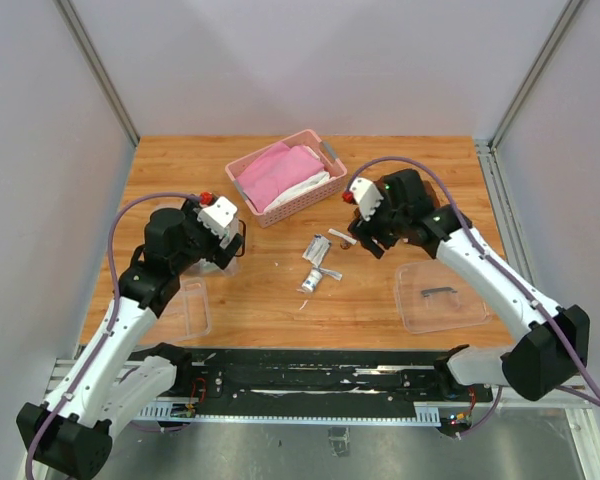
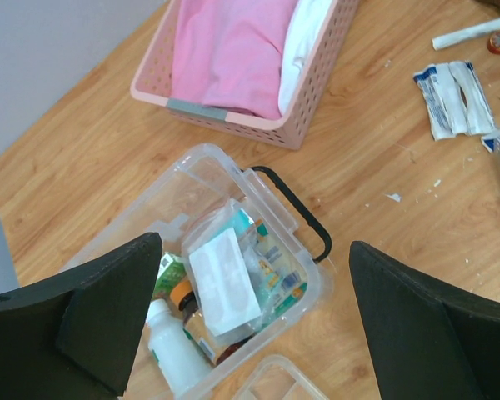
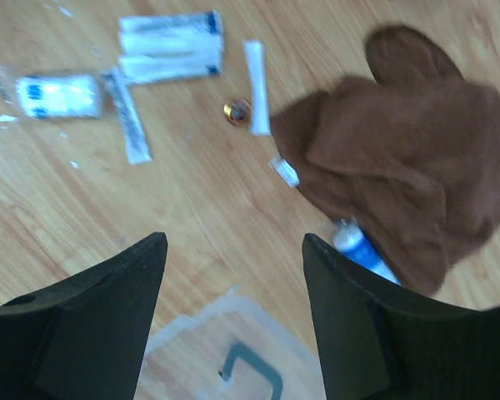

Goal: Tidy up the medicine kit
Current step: Place the medical item at the medicine box, then move the medicine box compartment to the center of the board.

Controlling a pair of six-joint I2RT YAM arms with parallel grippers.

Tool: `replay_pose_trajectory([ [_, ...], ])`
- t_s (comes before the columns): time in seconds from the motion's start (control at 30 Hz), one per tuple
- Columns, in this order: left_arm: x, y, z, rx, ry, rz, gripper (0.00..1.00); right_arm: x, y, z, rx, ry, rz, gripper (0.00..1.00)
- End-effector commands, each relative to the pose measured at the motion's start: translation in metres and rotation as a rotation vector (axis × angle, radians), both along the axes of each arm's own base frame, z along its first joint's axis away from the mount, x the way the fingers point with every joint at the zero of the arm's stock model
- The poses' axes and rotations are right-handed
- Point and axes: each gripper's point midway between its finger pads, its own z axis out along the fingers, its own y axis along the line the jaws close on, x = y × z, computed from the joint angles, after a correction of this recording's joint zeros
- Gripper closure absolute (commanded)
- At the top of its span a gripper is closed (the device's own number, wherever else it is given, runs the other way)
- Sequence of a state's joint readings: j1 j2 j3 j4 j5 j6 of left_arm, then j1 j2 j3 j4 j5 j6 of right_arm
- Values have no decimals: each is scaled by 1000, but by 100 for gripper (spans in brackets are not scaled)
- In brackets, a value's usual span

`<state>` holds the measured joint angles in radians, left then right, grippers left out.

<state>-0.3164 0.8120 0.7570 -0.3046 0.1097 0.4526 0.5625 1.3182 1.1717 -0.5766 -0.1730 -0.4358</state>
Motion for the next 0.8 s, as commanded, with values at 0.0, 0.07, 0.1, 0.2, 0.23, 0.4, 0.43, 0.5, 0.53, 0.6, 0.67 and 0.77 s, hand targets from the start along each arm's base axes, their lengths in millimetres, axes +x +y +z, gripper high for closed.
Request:
replay_pose_trajectory([
  [0.0, -13, -4, 1, 6, 34, -45, 1, -4, -45, 10, 51, 91, -161, 32],
  [0.07, -17, -5, 0, -1, 38, -55, 1, -8, -59, 5, 49, 117, -195, 32],
  [0.1, -19, -5, 0, -3, 38, -61, 1, -10, -65, 3, 49, 122, -207, 32],
  [0.2, -25, -3, -6, 23, 60, -75, 1, -25, -72, 2, 54, 128, -201, 32],
  [0.23, -29, -3, -8, 43, 78, -90, 2, -31, -71, 1, 62, 132, -178, 32],
  [0.4, -67, 0, -39, 210, 208, -265, 5, -54, -54, 8, 150, 108, -38, 32],
  [0.43, -75, 3, -44, 251, 224, -299, 6, -56, -52, 7, 166, 99, -29, 32],
  [0.5, -90, 11, -54, 351, 249, -374, 8, -56, -48, 8, 198, 77, -18, 32],
  [0.53, -98, 15, -59, 393, 266, -409, 9, -55, -46, 8, 210, 66, -12, 32],
  [0.6, -114, 23, -70, 477, 303, -484, 11, -56, -45, 8, 216, 51, 6, 32],
  [0.67, -128, 32, -82, 550, 346, -543, 13, -56, -47, 7, 201, 39, 4, 32],
  [0.77, -137, 45, -98, 651, 390, -594, 16, -59, -49, 8, 201, 21, 1, 33],
])
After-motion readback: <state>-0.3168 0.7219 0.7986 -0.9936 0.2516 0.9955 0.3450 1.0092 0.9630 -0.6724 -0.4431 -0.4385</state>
